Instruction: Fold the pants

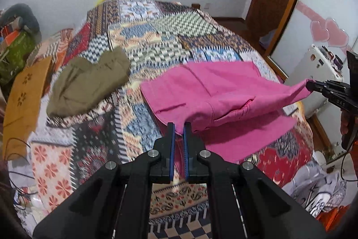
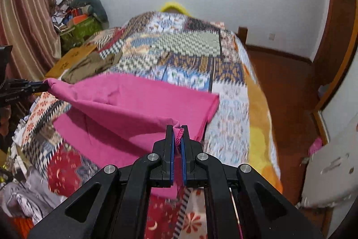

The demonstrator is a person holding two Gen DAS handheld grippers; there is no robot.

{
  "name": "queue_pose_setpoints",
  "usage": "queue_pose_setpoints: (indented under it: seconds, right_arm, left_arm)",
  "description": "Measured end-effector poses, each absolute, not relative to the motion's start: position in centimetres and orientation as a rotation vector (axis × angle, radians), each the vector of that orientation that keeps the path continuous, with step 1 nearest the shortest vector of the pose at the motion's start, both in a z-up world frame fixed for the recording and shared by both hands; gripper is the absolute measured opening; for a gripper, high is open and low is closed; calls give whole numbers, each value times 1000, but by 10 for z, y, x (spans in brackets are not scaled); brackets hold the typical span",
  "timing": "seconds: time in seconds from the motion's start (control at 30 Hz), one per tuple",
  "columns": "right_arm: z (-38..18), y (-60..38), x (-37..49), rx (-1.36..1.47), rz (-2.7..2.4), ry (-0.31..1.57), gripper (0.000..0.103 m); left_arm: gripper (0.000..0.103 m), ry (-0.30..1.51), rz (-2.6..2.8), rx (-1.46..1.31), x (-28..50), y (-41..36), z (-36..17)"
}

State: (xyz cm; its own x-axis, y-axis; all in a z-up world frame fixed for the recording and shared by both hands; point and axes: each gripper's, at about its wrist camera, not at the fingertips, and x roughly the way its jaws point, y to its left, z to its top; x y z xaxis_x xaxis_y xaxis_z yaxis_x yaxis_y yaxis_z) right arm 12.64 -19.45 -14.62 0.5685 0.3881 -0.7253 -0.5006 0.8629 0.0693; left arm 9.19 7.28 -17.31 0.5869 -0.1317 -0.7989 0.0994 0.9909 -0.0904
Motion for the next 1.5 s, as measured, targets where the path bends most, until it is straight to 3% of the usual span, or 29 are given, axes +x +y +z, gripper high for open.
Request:
queue_pose_setpoints:
  seconds: [0.57, 0.7, 0.87, 1.23, 1.5]
  right_arm:
    - [-213, -194, 109, -195, 519, 948, 4]
    - [-213, -193, 105, -244, 522, 952, 8]
    - [-213, -203, 107, -272, 471, 954, 25]
    - [-184, -233, 134, -191, 382, 923, 25]
    - [-163, -226, 168, -136, 409, 849, 25]
  left_arm:
    - [6, 1035, -124, -5, 74, 61, -226]
    - [6, 1032, -116, -19, 72, 66, -221]
    - [7, 1018, -50, -7, 69, 80, -211]
    - [7, 919, 56, -44, 91, 118, -167]
    - [18, 860, 61, -41, 131, 126, -142]
